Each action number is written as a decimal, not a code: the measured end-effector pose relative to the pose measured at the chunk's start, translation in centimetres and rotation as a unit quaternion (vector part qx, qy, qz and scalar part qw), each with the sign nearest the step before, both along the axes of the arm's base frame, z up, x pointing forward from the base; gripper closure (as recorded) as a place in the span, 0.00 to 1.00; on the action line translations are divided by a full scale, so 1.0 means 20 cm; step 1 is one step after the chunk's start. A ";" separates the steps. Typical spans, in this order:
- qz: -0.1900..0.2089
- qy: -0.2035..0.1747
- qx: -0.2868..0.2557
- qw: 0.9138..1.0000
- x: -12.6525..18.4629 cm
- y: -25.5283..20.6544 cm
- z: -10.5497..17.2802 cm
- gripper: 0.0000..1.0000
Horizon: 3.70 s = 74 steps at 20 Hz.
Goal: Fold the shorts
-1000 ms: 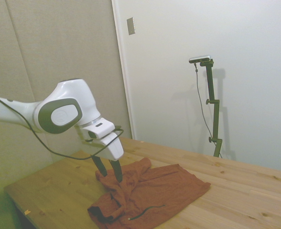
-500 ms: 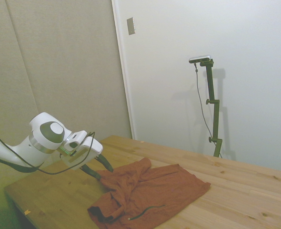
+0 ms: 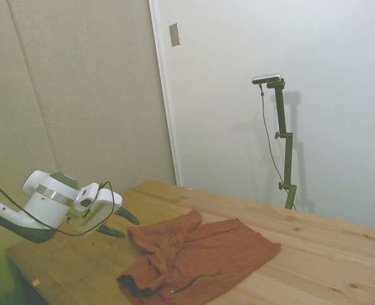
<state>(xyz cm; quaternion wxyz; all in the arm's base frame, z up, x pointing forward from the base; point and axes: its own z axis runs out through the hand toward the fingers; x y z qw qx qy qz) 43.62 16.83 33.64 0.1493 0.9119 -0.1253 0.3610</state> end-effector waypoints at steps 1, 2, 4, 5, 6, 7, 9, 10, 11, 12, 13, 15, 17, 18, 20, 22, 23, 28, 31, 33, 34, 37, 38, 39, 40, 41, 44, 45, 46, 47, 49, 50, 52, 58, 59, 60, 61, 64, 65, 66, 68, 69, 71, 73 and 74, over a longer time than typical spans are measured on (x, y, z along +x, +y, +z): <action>0.002 0.003 0.000 1.000 0.00 0.00 -0.02 0.00; 0.004 0.007 0.002 1.000 0.01 0.00 -0.05 0.00; 0.007 0.004 0.006 1.000 0.05 0.01 -0.07 0.00; 0.006 0.001 0.008 1.000 0.08 0.01 -0.08 0.00; 0.006 -0.002 0.011 1.000 0.10 0.01 -0.08 0.00; 0.004 -0.005 0.013 1.000 0.12 0.01 -0.08 0.00; 0.001 -0.012 0.014 1.000 0.16 0.02 -0.09 0.00; -0.002 -0.013 0.016 1.000 0.16 0.02 -0.09 0.00; -0.005 -0.015 0.016 1.000 0.16 0.02 -0.09 0.00; -0.009 -0.018 0.014 1.000 0.15 0.03 -0.09 0.00; -0.014 -0.022 0.013 1.000 0.14 0.05 -0.10 1.00; -0.018 -0.027 0.012 0.999 0.11 0.09 -0.10 1.00; -0.019 -0.029 0.013 0.999 0.11 0.10 -0.10 1.00; -0.019 -0.029 0.013 0.999 0.11 0.10 -0.10 1.00; -0.021 -0.035 0.001 0.999 0.17 0.01 -0.11 1.00; -0.034 -0.039 -0.001 0.999 0.29 -0.12 -0.12 1.00; -0.038 -0.040 0.000 0.998 0.33 -0.15 -0.13 1.00; -0.040 -0.038 0.002 0.998 0.38 -0.16 -0.15 1.00; -0.041 -0.036 0.003 0.999 0.39 -0.16 -0.16 1.00; -0.040 -0.034 0.003 0.999 0.39 -0.15 -0.17 1.00; -0.039 -0.033 0.003 0.999 0.39 -0.15 -0.18 1.00; -0.039 -0.031 0.004 0.999 0.39 -0.15 -0.19 1.00; -0.038 -0.030 0.004 0.999 0.39 -0.15 -0.19 1.00; -0.037 -0.029 0.005 0.999 0.39 -0.15 -0.20 1.00; -0.037 -0.029 0.006 0.999 0.39 -0.15 -0.20 1.00; -0.036 -0.028 0.006 0.999 0.38 -0.15 -0.20 1.00; -0.035 -0.027 0.007 0.999 0.38 -0.15 -0.21 1.00; -0.036 -0.027 0.008 0.999 0.38 -0.15 -0.20 1.00; -0.037 -0.027 0.009 0.999 0.38 -0.15 -0.20 1.00; -0.037 -0.028 0.010 0.999 0.38 -0.15 -0.20 1.00; -0.042 -0.032 0.014 0.999 0.39 -0.16 -0.17 1.00; -0.046 -0.035 0.018 0.998 0.39 -0.16 -0.14 1.00; -0.054 -0.045 0.026 0.997 0.41 -0.19 -0.06 1.00; -0.087 -0.075 0.040 0.993 0.47 -0.39 0.21 1.00; -0.092 -0.080 0.043 0.992 0.49 -0.43 0.25 1.00; -0.098 -0.085 0.046 0.990 0.50 -0.48 0.29 1.00; -0.105 -0.089 0.049 0.989 0.51 -0.53 0.33 1.00; -0.120 -0.095 0.052 0.987 0.53 -0.63 0.42 1.00; -0.123 -0.097 0.052 0.986 0.54 -0.65 0.43 1.00; -0.129 -0.099 0.053 0.985 0.55 -0.68 0.45 1.00; -0.143 -0.102 0.058 0.983 0.57 -0.75 0.50 1.00; -0.150 -0.103 0.063 0.981 0.58 -0.80 0.52 1.00; -0.166 -0.104 0.072 0.978 0.61 -0.92 0.57 1.00; -0.183 -0.103 0.077 0.975 0.63 -1.06 0.61 1.00; -0.191 -0.100 0.077 0.973 0.64 -1.12 0.61 1.00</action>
